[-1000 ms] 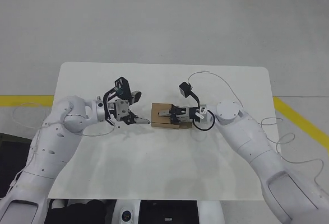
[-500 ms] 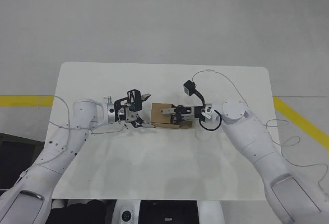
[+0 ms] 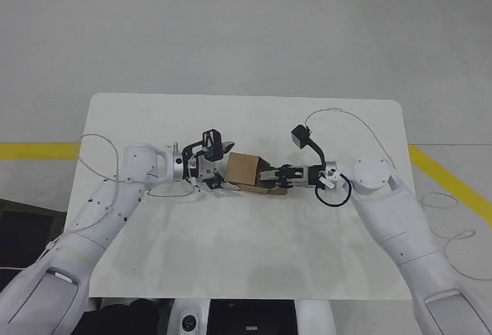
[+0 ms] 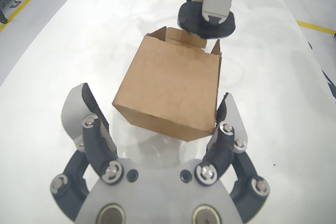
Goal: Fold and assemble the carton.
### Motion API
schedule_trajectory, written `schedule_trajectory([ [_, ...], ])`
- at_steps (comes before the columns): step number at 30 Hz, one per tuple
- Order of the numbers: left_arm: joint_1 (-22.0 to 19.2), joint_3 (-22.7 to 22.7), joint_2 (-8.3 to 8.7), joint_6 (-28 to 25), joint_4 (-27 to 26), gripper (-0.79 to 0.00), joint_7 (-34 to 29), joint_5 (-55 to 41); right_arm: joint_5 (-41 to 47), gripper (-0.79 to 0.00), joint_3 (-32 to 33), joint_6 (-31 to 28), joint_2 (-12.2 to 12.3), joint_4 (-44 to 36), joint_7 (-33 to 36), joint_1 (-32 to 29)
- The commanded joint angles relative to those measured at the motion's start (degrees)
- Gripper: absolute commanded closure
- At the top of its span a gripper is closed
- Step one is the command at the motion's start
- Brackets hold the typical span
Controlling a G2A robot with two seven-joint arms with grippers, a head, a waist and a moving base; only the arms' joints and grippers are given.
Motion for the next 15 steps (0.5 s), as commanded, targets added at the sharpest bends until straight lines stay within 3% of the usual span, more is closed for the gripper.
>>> schedule_trajectory([
  [1, 0.0, 0.2, -0.16, 0.0, -0.1, -0.785, -0.6, -0.5, -1.0, 0.0, 1.7, 1.1, 0.7, -2.6, -0.2, -1.8],
  [5, 0.1, 0.3, -0.3, -0.1, -0.3, -0.785, -1.3, -0.8, -3.4, 0.0, 5.0, 2.8, 2.0, -7.8, -1.2, -5.3],
  [15, 0.3, 0.3, -0.54, 0.1, -1.1, -0.785, -1.4, -0.8, -4.7, 0.0, 4.9, 3.8, 2.1, -8.5, -2.2, -6.3],
])
